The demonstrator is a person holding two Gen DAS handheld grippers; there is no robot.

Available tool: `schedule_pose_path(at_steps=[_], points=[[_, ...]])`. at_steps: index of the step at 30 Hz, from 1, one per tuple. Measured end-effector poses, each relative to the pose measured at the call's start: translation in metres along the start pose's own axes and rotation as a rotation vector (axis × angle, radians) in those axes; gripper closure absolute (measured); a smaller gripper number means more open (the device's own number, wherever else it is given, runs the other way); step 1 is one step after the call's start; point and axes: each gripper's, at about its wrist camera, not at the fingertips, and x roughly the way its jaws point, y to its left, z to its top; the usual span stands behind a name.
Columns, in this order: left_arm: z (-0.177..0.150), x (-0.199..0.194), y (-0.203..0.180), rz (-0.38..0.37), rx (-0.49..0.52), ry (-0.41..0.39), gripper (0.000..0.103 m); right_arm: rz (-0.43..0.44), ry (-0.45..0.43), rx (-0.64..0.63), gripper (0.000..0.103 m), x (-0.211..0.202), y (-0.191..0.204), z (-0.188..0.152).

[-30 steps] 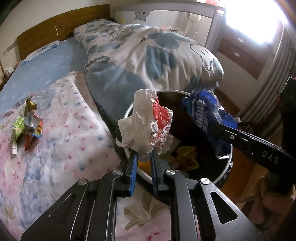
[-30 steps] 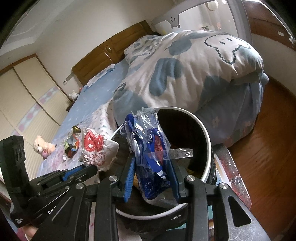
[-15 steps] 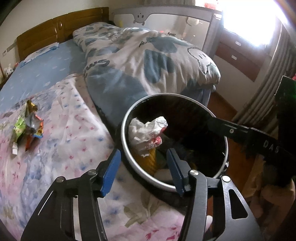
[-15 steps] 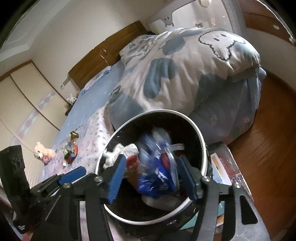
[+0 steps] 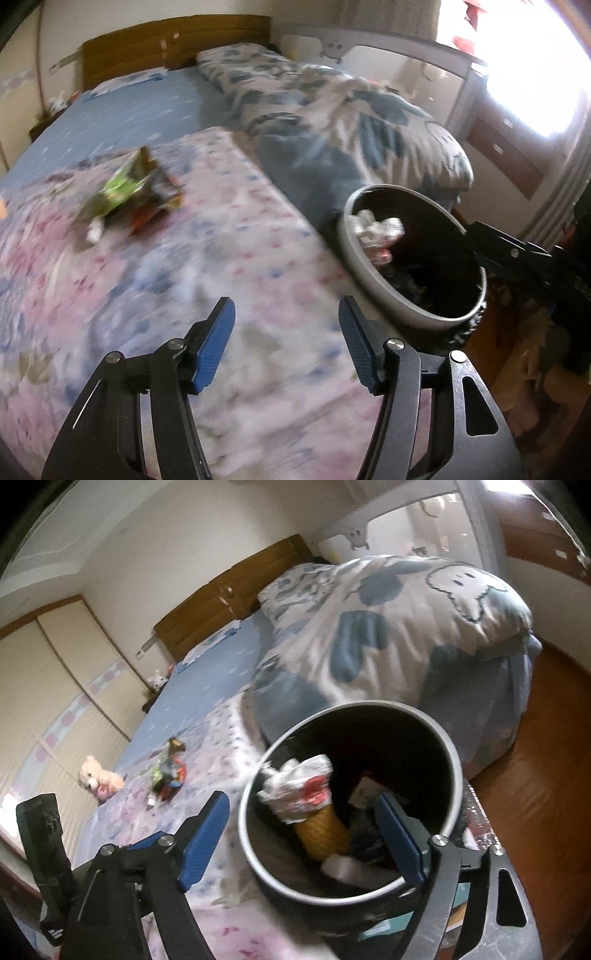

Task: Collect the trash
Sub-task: 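Move both open grippers back over the snack wrappers on the bed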

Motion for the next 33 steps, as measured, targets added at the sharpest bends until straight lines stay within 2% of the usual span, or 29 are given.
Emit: schedule_pose_path(at_steps=[16, 26, 33], points=[[-0.028, -0.029, 0.115, 0.113, -0.195, -0.019, 0.044, 0.108, 0.082, -0.120, 0.017, 0.044, 0.092, -0.030], [-0.029, -0.026, 0.148, 0.156, -0.232, -0.006, 0.044, 0.141, 0.126, -0.153, 0.017, 0.076, 0.120, -0.039], [-0.018, -0.015, 0.161, 0.179, -0.228, 0.002, 0.044, 0.158, 0.141, -0.170, 0.017, 0.096, 0.132, -0.038]])
